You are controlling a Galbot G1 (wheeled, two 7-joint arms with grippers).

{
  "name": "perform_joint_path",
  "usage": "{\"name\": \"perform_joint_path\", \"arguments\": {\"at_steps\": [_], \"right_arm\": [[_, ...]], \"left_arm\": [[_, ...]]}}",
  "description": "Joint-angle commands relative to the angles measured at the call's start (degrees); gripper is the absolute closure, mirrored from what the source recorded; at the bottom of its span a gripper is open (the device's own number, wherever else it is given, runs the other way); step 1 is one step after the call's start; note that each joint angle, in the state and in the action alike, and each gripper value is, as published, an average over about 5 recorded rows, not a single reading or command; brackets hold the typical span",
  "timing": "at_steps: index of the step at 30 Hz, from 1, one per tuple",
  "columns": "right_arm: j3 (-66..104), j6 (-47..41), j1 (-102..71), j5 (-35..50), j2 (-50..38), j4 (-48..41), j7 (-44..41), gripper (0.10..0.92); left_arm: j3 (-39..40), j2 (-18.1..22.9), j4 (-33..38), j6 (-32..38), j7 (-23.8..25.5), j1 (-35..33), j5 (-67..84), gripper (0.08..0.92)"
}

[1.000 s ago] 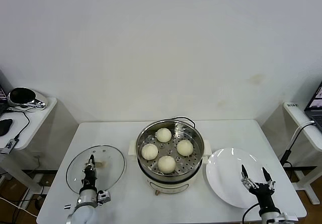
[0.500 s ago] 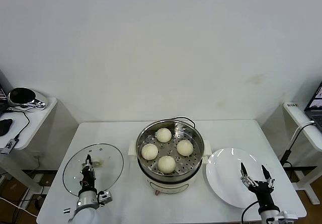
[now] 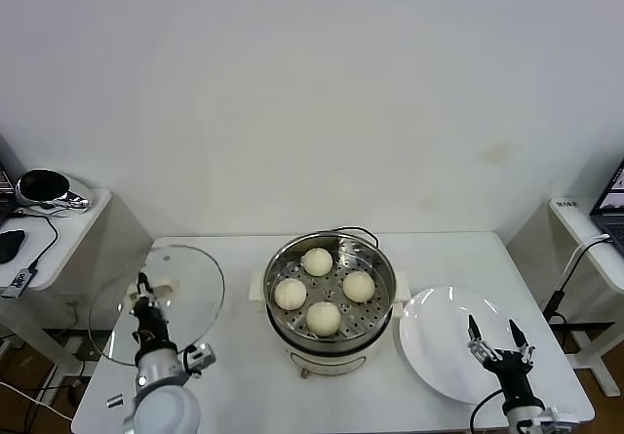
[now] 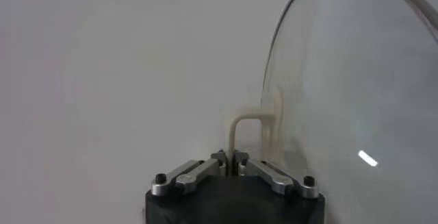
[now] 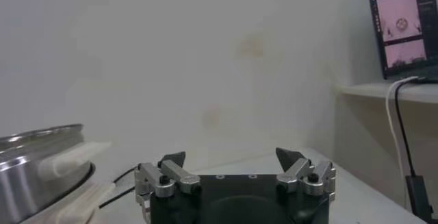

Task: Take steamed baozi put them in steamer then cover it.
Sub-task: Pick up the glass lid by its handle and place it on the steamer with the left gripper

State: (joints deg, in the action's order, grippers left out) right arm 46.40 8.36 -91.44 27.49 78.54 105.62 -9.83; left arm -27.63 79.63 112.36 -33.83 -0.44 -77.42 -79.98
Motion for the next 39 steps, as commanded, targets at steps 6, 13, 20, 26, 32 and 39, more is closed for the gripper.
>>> {"name": "perform_joint_path", "arguments": {"at_steps": [6, 13, 20, 26, 32, 39], "right_arm": [[0.6, -1.9, -0.1, -4.5, 0.6, -0.7, 1.7, 0.203], [1.3, -1.9, 0.1, -5.3, 1.2, -1.8, 1.8, 0.203], [1.7, -1.6, 0.3, -5.9, 1.8, -2.8, 1.7, 0.203], [1.8, -1.6, 0.7, -6.1, 2.1, -3.5, 1.7, 0.203], [1.9, -1.7, 1.0, -6.2, 2.2, -3.7, 1.7, 0.203], [1.9, -1.7, 1.2, -6.4, 2.3, -3.9, 1.7, 0.203]], "left_arm": [[12.0, 7.8, 9.4, -7.6, 15.0, 6.3, -15.8, 0.874], [19.2, 11.2, 3.2, -7.9, 16.7, 11.1, -19.3, 0.874], [27.0, 12.3, -1.7, -9.2, 17.7, 15.1, -19.7, 0.874], [34.2, 12.2, -4.2, -10.4, 16.0, 17.3, -18.3, 0.874], [40.7, 12.5, -7.0, -10.8, 14.0, 19.1, -17.2, 0.874], [41.9, 12.7, -9.2, -10.8, 14.4, 19.4, -17.0, 0.874]]}}
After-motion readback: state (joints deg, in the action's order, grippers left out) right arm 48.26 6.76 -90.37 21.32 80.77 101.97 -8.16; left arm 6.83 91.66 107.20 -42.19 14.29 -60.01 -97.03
